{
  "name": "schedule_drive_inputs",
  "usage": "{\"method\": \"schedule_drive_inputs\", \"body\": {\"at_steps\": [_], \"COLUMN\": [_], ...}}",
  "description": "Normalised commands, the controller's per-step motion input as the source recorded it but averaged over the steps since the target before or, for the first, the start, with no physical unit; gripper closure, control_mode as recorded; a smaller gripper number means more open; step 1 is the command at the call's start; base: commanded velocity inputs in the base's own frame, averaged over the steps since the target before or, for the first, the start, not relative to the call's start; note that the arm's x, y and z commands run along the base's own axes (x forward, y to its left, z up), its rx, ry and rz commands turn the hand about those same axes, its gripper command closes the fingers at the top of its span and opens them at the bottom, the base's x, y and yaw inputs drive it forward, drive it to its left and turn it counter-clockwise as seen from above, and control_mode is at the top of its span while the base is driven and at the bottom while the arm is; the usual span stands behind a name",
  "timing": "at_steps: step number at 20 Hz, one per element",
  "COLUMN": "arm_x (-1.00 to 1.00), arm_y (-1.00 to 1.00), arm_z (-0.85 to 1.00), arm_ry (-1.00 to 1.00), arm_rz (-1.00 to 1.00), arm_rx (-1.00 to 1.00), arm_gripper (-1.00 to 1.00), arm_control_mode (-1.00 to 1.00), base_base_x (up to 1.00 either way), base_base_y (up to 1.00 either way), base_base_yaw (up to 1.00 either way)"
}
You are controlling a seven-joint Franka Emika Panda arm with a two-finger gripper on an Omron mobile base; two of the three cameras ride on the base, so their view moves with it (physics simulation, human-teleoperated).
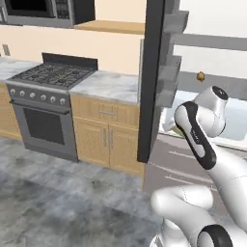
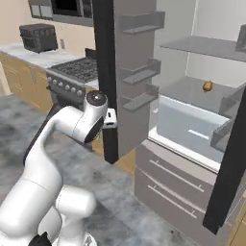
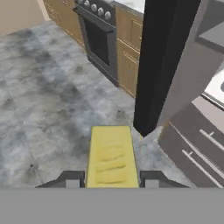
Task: Pick the egg and butter from the fridge and place them by the bowl for mixing.
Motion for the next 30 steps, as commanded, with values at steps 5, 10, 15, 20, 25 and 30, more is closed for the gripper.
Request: {"method": "schedule_drive_inputs", "body": {"at_steps": [5,10,15,20,25,30], "arm_x": [0.00,0.00,0.00,0.00,0.00,0.00], "arm_y": [0.00,0.00,0.00,0.00,0.00,0.00], "arm_z": [0.00,0.00,0.00,0.00,0.00,0.00], "arm_ry": [0.00,0.00,0.00,0.00,0.00,0.00], "arm_rz": [0.00,0.00,0.00,0.00,0.00,0.00], "arm_rx": [0.00,0.00,0.00,0.00,0.00,0.00], "arm_gripper": [1.00,1.00,1.00,1.00,1.00,1.00], "arm_control_mode": [1.00,1.00,1.00,1.00,1.00,1.00], "base_base_x": [-0.04,-0.04,-0.03,-0.03,-0.01,0.00], "base_base_y": [0.00,0.00,0.00,0.00,0.00,0.00], "base_base_yaw": [1.00,1.00,1.00,1.00,1.00,1.00]}}
